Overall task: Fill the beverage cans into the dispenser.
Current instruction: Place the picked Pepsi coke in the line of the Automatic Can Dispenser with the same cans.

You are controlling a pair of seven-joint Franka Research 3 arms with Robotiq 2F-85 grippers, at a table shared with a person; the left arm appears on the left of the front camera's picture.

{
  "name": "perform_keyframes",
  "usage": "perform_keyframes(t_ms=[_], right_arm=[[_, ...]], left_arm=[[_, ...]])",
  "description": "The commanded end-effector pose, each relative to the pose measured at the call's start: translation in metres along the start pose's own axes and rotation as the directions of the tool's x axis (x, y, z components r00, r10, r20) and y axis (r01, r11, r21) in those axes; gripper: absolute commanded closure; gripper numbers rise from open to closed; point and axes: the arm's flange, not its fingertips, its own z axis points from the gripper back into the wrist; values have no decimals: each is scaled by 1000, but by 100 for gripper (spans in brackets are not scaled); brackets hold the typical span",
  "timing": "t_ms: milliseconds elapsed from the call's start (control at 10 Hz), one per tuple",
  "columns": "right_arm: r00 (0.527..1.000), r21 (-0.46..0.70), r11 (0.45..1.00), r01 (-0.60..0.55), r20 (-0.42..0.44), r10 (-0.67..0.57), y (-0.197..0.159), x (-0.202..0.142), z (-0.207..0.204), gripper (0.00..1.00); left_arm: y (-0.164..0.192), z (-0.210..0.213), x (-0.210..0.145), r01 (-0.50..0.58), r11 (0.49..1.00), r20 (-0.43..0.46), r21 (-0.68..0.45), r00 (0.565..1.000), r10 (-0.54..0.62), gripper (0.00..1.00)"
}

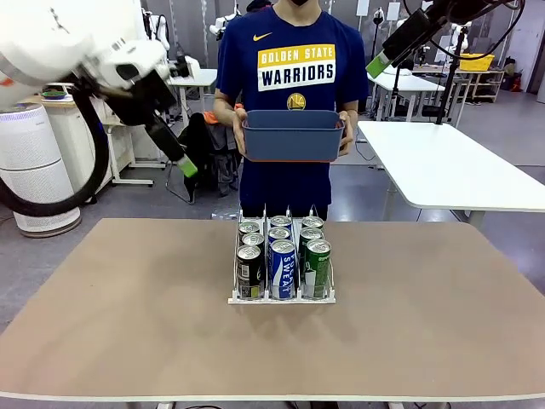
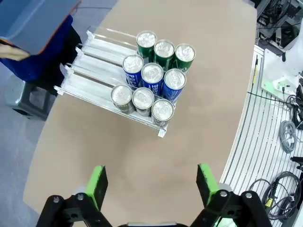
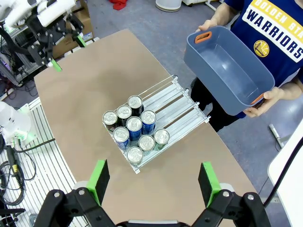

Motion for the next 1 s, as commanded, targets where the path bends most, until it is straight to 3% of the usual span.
perform_keyframes(t_ms=[0,400,900], right_arm=[[1000,4,1000,-1,-3,1,1,-1,-1,0],[1000,4,1000,-1,-3,1,1,-1,-1,0],[1000,4,1000,-1,-3,1,1,-1,-1,0]], left_arm=[[3,28,4,54,998,72,-9,996,-54,0],[-4,75,24,75,994,87,77,993,-82,0],[-13,85,37,82,992,102,98,991,-92,0]])
